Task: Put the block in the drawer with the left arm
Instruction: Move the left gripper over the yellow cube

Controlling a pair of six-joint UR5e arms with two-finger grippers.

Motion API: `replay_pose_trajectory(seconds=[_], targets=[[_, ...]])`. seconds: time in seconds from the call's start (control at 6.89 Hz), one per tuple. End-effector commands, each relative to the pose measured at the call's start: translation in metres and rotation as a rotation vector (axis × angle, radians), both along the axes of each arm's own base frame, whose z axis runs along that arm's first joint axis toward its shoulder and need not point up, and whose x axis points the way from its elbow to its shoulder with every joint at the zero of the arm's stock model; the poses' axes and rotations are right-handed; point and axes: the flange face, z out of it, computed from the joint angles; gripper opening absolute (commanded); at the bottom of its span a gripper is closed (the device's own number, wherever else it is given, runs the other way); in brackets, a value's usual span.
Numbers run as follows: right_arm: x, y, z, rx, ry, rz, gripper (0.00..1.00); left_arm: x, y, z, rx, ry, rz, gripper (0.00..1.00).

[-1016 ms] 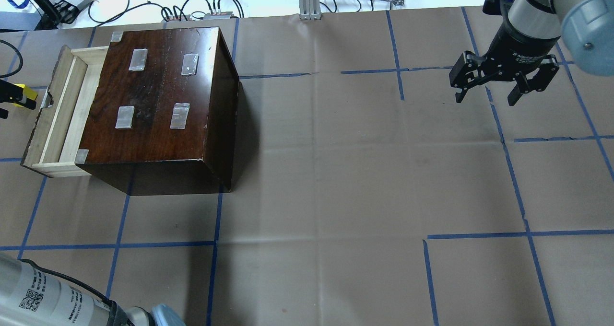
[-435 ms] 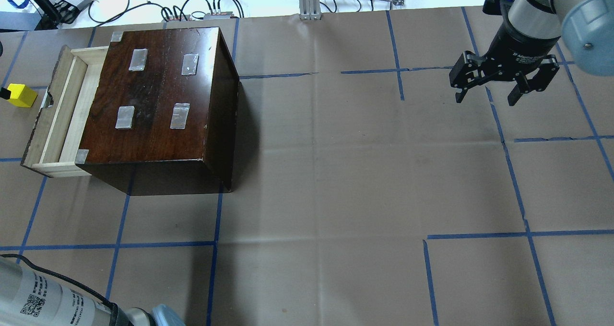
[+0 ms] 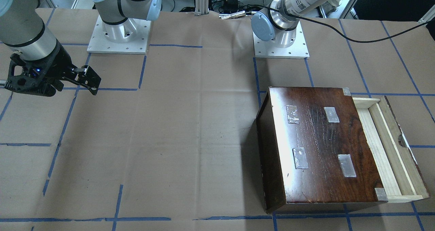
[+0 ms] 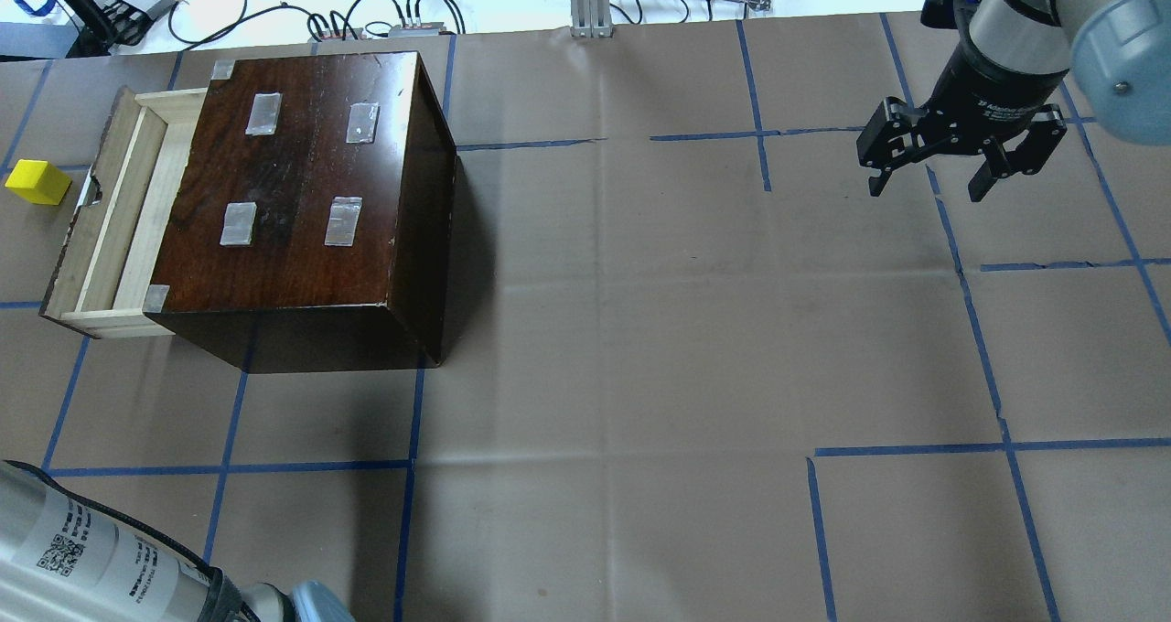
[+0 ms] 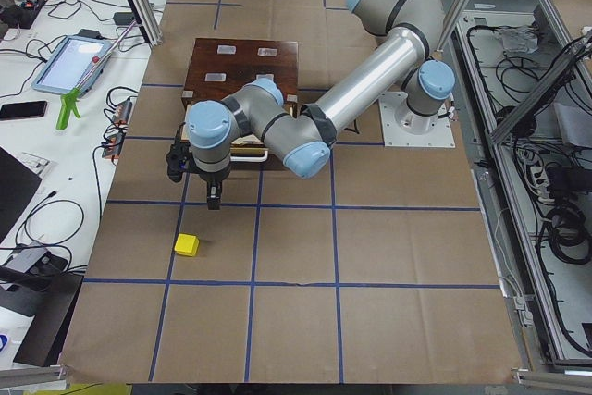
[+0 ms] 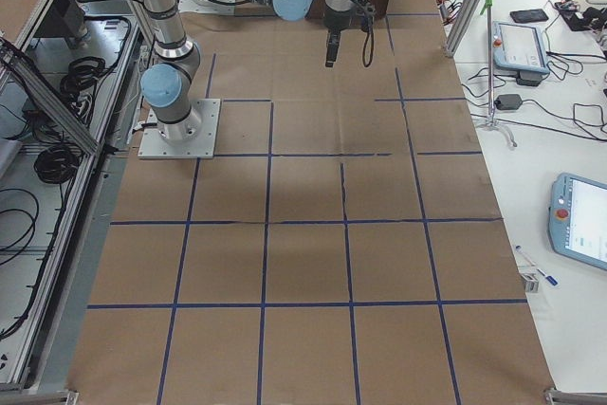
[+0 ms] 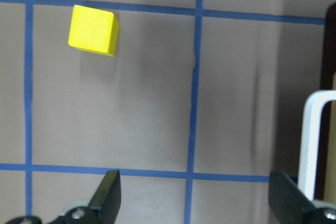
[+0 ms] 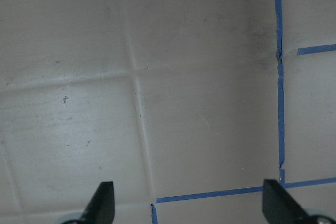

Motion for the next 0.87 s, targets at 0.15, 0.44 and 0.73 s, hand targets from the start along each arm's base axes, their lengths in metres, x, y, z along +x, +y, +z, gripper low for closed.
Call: replay_pose_trajectory(seconds=[0.15, 0.44, 0.73], targets=[[0.000, 0.000, 0.000, 0.000, 0.000, -0.002, 1.00, 0.054, -0.054, -0.036, -0.017, -0.033, -0.020, 0.99], [0.000, 0.000, 0.000, 0.000, 0.000, 0.000, 1.00, 0.077, -0.078, -0.064, -0.013, -0.035, -0.058, 0.99], [0.000, 0.000, 0.000, 0.000, 0.000, 0.000, 1.00, 0.087, -0.098, -0.104, 0.005, -0.017, -0.088, 0.99]])
